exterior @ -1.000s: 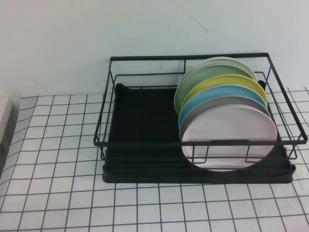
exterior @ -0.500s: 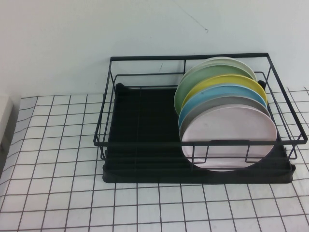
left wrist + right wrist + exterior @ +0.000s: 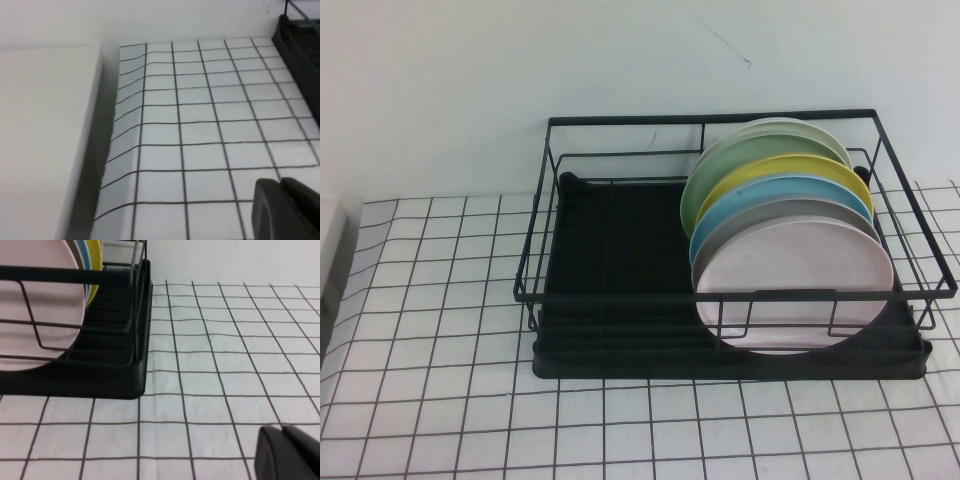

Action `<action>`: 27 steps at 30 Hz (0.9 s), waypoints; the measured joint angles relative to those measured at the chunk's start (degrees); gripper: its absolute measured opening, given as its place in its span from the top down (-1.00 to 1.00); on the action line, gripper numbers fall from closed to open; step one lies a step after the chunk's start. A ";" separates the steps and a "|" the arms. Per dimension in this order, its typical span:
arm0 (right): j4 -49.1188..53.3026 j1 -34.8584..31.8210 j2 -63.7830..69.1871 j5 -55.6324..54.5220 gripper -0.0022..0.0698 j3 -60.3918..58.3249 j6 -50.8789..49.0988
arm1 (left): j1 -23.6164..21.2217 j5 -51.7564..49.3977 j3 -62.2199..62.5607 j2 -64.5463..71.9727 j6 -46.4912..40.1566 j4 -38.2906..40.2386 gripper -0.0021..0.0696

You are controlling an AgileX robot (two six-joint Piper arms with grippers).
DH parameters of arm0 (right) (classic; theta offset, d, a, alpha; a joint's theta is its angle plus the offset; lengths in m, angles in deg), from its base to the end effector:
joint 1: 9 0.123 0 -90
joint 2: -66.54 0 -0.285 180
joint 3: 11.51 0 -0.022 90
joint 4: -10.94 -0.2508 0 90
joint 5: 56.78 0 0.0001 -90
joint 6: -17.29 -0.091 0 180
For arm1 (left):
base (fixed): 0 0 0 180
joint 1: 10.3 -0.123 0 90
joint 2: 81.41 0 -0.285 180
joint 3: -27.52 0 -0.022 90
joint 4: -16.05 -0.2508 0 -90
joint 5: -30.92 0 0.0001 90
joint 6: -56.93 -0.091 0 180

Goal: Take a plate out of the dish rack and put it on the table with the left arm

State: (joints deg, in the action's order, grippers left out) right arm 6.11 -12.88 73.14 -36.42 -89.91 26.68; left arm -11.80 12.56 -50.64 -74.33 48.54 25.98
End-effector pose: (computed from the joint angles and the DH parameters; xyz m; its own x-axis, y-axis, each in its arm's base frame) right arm 0.0526 -0.0009 0.1754 -0.2656 -0.0669 -0.9618 0.0170 0.9971 -0.0740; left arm 0.0538 -0.0036 0.1798 -0.2311 -0.0242 -0.9726 0.0225 0.9993 -0.0303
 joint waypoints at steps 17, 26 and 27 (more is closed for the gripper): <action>0.00 0.00 0.00 0.00 0.94 0.00 0.00 | 0.09 9.60 -0.35 0.00 0.08 38.13 0.95; 0.00 0.00 0.00 0.00 0.94 0.00 0.00 | 0.99 -7.55 11.05 8.72 -3.77 36.12 0.95; 0.00 0.00 0.00 0.00 0.94 0.00 0.00 | 0.98 -9.58 13.37 10.87 -5.00 35.81 0.95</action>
State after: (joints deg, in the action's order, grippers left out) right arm 6.11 -12.88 73.14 -36.42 -89.91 26.68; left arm -10.82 2.98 -37.28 -63.46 43.54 61.78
